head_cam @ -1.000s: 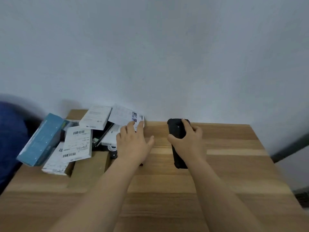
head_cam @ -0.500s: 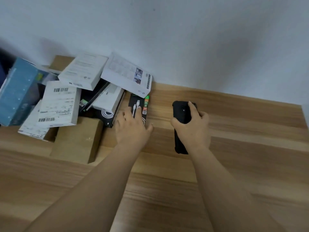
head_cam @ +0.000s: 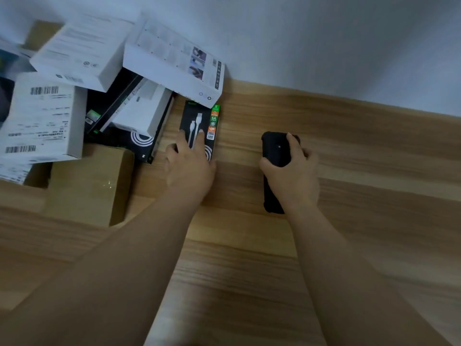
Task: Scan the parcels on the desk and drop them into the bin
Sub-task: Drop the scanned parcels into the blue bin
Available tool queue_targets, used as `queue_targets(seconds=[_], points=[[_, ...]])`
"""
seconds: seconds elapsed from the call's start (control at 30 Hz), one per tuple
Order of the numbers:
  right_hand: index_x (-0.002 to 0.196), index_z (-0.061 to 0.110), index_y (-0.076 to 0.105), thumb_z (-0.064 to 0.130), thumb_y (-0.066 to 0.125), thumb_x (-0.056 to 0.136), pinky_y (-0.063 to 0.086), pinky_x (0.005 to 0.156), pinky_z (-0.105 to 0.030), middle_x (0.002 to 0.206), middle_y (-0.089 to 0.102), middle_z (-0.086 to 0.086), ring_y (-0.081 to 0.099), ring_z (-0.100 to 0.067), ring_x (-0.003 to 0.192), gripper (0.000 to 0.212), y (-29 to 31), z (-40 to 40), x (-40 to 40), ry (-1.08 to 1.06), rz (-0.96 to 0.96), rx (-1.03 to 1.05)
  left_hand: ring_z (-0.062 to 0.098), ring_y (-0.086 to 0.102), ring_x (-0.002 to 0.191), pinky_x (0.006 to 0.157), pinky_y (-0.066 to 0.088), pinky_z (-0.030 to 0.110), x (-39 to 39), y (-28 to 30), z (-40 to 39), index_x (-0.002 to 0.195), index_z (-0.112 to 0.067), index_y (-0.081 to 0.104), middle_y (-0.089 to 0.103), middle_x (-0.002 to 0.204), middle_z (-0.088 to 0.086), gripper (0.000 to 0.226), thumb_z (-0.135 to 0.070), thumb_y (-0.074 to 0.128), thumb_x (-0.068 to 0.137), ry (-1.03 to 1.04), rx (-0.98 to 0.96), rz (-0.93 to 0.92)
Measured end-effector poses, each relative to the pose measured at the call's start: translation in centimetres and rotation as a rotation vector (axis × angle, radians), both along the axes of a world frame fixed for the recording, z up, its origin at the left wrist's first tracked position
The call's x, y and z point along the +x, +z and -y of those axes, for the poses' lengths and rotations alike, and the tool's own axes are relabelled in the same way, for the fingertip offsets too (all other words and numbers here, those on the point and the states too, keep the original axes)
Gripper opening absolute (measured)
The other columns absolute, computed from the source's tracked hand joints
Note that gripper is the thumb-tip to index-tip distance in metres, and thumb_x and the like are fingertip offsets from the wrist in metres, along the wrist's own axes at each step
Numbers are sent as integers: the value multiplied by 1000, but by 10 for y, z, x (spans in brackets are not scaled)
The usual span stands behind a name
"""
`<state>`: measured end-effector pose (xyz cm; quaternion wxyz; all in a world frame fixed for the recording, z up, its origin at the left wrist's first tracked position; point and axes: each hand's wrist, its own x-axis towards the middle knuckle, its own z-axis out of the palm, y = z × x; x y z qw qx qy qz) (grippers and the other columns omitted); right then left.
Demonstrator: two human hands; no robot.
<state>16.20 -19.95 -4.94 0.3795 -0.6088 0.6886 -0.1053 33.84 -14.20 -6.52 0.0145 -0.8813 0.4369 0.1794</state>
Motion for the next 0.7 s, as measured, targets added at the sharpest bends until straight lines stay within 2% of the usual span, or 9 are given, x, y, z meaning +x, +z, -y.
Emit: queue_targets(seconds=[0.13, 0.27, 0.37, 0.6, 0.7], points=[[154, 43, 27, 50, 65, 86, 44, 83, -36, 151, 28, 0, 51, -25, 122, 78, 8, -10, -9, 2, 12, -22, 39, 19, 142, 113, 27, 49, -14, 10, -15, 157, -29, 10, 7, 161, 13, 73, -43, 51, 98, -29, 0, 15], [153, 43, 28, 50, 65, 85, 46, 83, -37, 150, 29, 0, 52, -26, 120, 78, 20, -26, -24, -13, 29, -16, 38, 19, 142, 113, 28, 48, -43, 17, -44, 156, -31, 11, 5, 162, 10, 74, -42, 54, 97, -54, 10, -45], [153, 44, 28, 49, 65, 85, 50, 89, -41, 149, 28, 0, 53, -27, 119, 77, 28, -50, -39, -34, 27, -15, 37, 22, 140, 112, 29, 46, -75, 16, -74, 157, -30, 11, 6, 162, 11, 76, -43, 55, 96, -93, 21, -49], [153, 43, 29, 48, 66, 86, 39, 84, -31, 151, 27, -1, 52, -26, 120, 77, 34, -100, -69, -70, 12, -8, 35, 24, 138, 113, 27, 42, -115, 10, -126, 157, -25, 11, 9, 160, 13, 77, -47, 53, 96, -137, 58, -51], [153, 43, 29, 47, 66, 86, 42, 84, -32, 151, 27, -1, 52, -25, 120, 77, 33, -112, -77, -92, 31, -1, 34, 25, 138, 114, 26, 40, -122, 7, -132, 157, -24, 11, 9, 159, 14, 78, -48, 54, 96, -133, 49, -78]])
